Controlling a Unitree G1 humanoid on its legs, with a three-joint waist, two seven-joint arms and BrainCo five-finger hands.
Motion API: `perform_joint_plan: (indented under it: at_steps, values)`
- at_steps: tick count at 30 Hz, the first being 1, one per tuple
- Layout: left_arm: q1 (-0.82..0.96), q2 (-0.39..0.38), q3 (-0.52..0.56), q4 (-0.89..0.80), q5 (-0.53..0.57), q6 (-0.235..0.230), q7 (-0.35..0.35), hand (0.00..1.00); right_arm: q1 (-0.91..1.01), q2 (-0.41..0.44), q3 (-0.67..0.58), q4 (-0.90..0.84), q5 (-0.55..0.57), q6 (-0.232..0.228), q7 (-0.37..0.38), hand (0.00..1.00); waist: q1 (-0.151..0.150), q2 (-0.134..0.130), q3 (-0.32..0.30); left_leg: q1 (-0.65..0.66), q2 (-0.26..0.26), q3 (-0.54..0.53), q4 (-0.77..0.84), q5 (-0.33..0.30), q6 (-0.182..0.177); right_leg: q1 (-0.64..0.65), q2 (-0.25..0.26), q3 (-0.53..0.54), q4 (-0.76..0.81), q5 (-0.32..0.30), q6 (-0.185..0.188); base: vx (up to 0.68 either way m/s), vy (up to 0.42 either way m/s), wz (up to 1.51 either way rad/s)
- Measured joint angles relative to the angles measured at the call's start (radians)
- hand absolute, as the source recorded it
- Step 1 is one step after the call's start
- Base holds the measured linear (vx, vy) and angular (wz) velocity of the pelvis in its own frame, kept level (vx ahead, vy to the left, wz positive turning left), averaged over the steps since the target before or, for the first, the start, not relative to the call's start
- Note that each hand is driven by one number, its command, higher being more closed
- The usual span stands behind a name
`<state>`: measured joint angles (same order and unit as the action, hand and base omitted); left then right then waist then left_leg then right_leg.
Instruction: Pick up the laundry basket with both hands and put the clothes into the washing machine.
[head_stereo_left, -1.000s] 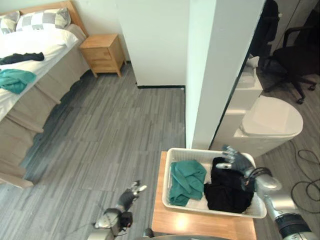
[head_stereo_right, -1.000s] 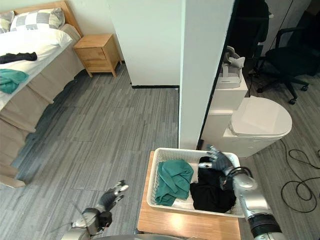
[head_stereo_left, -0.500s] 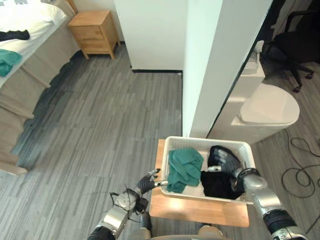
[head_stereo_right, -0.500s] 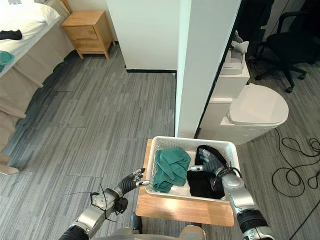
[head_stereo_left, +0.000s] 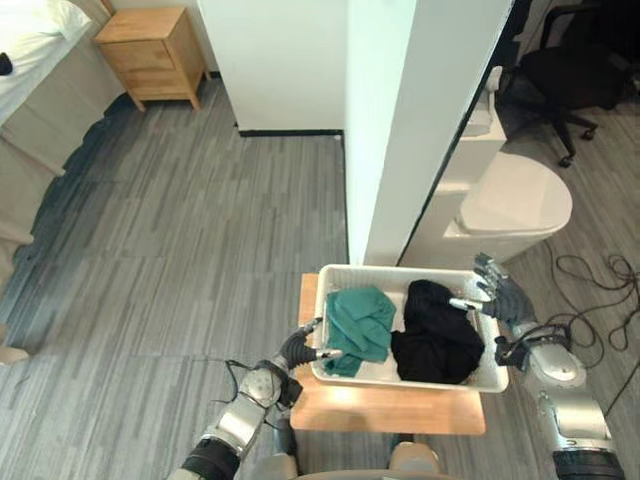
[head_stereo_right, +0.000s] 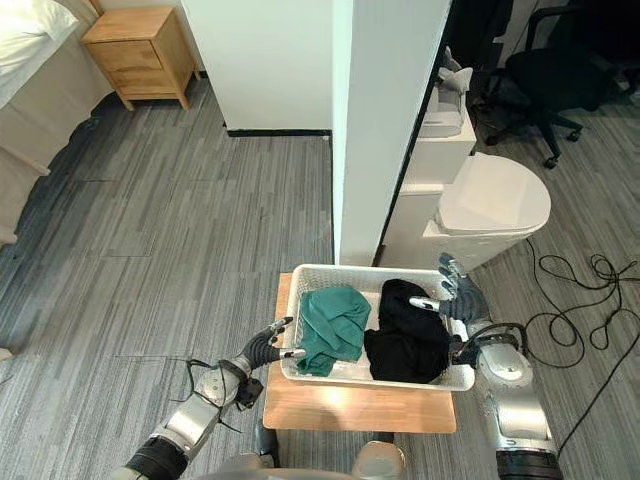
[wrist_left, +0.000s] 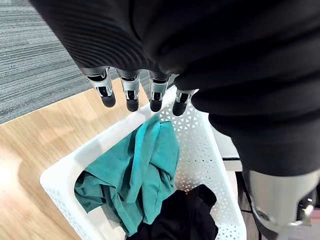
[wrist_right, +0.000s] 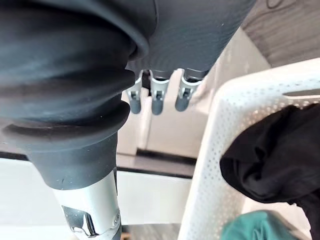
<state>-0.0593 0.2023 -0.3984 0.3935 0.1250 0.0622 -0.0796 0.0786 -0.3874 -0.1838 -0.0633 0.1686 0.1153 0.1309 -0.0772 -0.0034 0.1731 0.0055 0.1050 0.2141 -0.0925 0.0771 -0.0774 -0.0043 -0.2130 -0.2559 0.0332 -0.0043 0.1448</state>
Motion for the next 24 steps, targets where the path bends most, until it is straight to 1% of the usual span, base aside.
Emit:
perform_joint_plan:
  at_steps: [3,5,7,10,12,13,15,16,17,18,19,20,24]
  values:
    - [-0.034,-0.025,0.014,0.049,0.028,-0.001,0.023,0.00,0.002,0.018,-0.035,-0.043,0.000,-0.004,-0.019,0.00,-0.002,-0.008,0.007,0.004,0.000,0.009,0.000,0.000,0.000,-0.003,0.000,0.011,0.000,0.003,-0.001,-0.04,0.000,-0.10]
    - [-0.065,-0.041,0.024,0.088,0.038,-0.001,0.042,0.00,0.001,0.027,-0.056,-0.049,0.000,-0.020,-0.030,0.00,-0.003,-0.012,0.013,0.004,0.000,0.009,0.000,0.000,0.000,-0.004,0.000,0.012,0.000,0.004,-0.001,0.00,0.000,0.00]
    - [-0.098,-0.064,0.065,0.124,0.038,-0.001,0.069,0.00,0.001,0.029,-0.070,-0.064,0.000,-0.022,-0.048,0.00,-0.007,-0.015,0.026,0.003,0.000,0.011,0.000,0.000,0.000,-0.008,0.001,0.016,0.001,0.006,-0.002,-0.03,0.000,-0.04]
    - [-0.145,-0.077,0.119,0.166,0.035,0.000,0.110,0.00,-0.001,0.029,-0.077,-0.098,0.001,-0.027,-0.067,0.00,-0.016,-0.016,0.036,-0.010,0.001,0.018,0.000,0.000,0.000,-0.029,0.001,0.026,0.004,0.011,-0.003,-0.02,0.003,-0.10]
    - [-0.177,-0.080,0.151,0.199,0.034,0.009,0.134,0.00,-0.001,0.030,-0.077,-0.117,0.002,-0.027,-0.067,0.00,-0.019,-0.017,0.047,-0.010,0.000,0.028,0.000,0.000,0.000,-0.035,0.001,0.037,0.005,0.013,-0.002,0.00,0.001,-0.14]
    - [-0.190,-0.081,0.172,0.207,0.028,0.021,0.150,0.00,-0.001,0.030,-0.077,-0.123,0.010,-0.029,-0.068,0.00,-0.022,-0.019,0.057,-0.009,0.000,0.031,0.000,0.000,0.000,-0.037,0.001,0.040,0.005,0.013,-0.002,0.01,-0.002,-0.09]
    - [-0.203,-0.083,0.199,0.203,-0.011,0.029,0.177,0.00,0.000,0.032,-0.087,-0.125,0.021,-0.029,-0.074,0.00,-0.021,-0.021,0.077,-0.010,0.000,0.033,0.000,0.000,0.000,-0.040,0.001,0.042,0.006,0.013,-0.002,0.01,-0.003,-0.05]
    - [-0.199,-0.083,0.213,0.192,-0.048,0.032,0.196,0.00,0.000,0.036,-0.090,-0.125,0.022,-0.029,-0.088,0.00,-0.019,-0.021,0.079,-0.016,0.000,0.035,0.000,0.000,0.000,-0.049,0.001,0.045,0.008,0.013,-0.002,0.02,-0.001,-0.04]
    - [-0.196,-0.081,0.217,0.180,-0.061,0.034,0.203,0.00,0.000,0.038,-0.092,-0.126,0.022,-0.029,-0.091,0.00,-0.019,-0.021,0.080,-0.019,0.000,0.036,0.001,0.000,0.000,-0.055,0.001,0.046,0.010,0.013,-0.002,0.02,-0.002,-0.03]
    - [-0.187,-0.080,0.228,0.131,-0.078,0.039,0.216,0.00,0.000,0.042,-0.092,-0.128,0.023,-0.030,-0.098,0.00,-0.019,-0.021,0.085,-0.027,0.000,0.035,0.004,0.000,0.000,-0.060,0.001,0.045,0.014,0.013,-0.002,0.00,0.000,0.00]
    - [-0.155,-0.082,0.249,0.018,-0.098,0.038,0.218,0.00,0.001,0.054,-0.093,-0.136,0.025,-0.030,-0.108,0.00,-0.019,-0.021,0.092,-0.027,0.001,0.034,0.004,0.000,0.000,-0.060,0.001,0.043,0.017,0.013,-0.002,0.00,0.000,0.00]
    - [-0.141,-0.082,0.252,-0.033,-0.112,0.036,0.219,0.00,0.004,0.060,-0.094,-0.146,0.025,-0.030,-0.108,0.00,-0.019,-0.020,0.094,-0.027,0.001,0.035,0.005,0.000,0.000,-0.060,0.001,0.043,0.017,0.013,-0.002,0.00,0.000,0.00]
    - [-0.072,-0.081,0.255,-0.255,-0.139,0.002,0.215,0.00,0.032,0.094,-0.094,-0.187,0.026,-0.032,-0.108,0.00,-0.016,-0.017,0.101,-0.027,0.001,0.034,0.005,-0.001,0.000,-0.060,0.001,0.040,0.018,0.013,-0.002,0.00,0.000,0.00]
